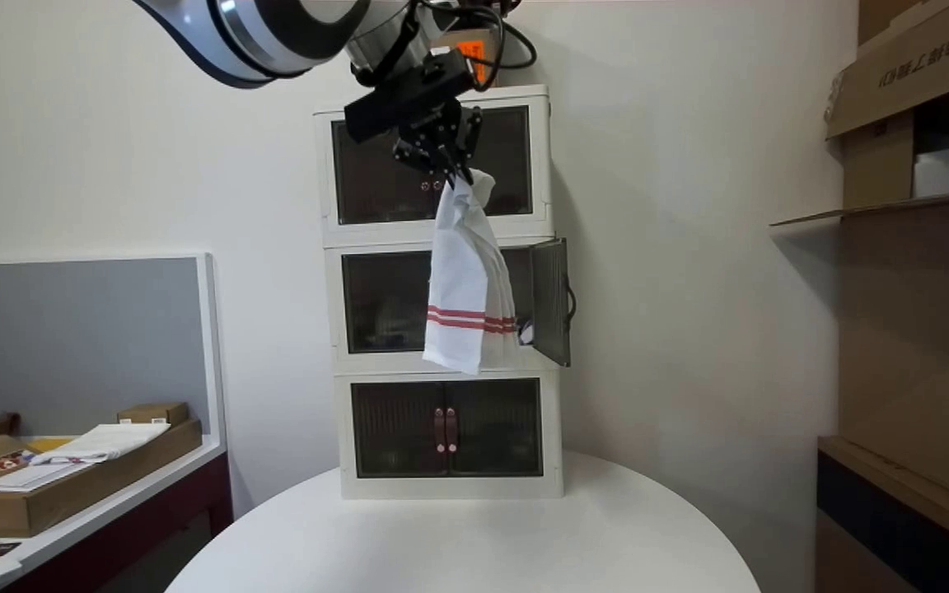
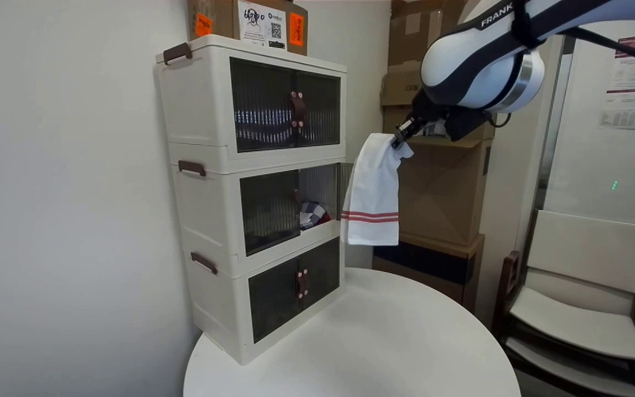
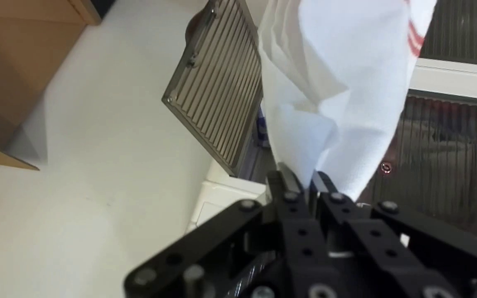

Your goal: Remove the towel from the open cabinet and put it on the table

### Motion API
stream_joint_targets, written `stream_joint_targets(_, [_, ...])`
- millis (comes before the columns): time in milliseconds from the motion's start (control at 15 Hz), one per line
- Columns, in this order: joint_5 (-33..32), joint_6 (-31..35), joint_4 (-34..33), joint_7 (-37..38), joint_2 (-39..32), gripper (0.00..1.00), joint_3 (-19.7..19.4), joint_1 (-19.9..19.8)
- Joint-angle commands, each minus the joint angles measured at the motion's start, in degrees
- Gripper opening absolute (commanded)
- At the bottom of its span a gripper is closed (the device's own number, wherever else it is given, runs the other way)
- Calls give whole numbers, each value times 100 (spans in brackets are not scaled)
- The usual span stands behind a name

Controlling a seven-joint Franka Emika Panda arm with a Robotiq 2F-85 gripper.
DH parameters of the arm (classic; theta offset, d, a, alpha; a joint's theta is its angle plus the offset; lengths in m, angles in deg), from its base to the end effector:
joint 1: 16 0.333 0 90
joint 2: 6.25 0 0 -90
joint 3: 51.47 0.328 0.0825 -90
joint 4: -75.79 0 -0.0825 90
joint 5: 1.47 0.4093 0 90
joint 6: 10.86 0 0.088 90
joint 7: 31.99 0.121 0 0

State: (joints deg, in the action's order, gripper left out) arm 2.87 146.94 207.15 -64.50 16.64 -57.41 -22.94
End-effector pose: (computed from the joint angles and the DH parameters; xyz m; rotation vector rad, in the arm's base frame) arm 0.4975 -0.1234 0.6023 2.6349 0.3649 1.1758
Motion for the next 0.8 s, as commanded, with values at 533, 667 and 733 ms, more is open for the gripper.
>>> stream_joint_targets(533, [1221, -1438, 58, -301, -1323, 2, -1365, 588])
stream_joint_targets(667, [1465, -1589, -72, -281, -1736, 2, -1279, 489])
stream_joint_targets(733, [1618, -1630, -176, -285, -1951, 2, -1247, 440])
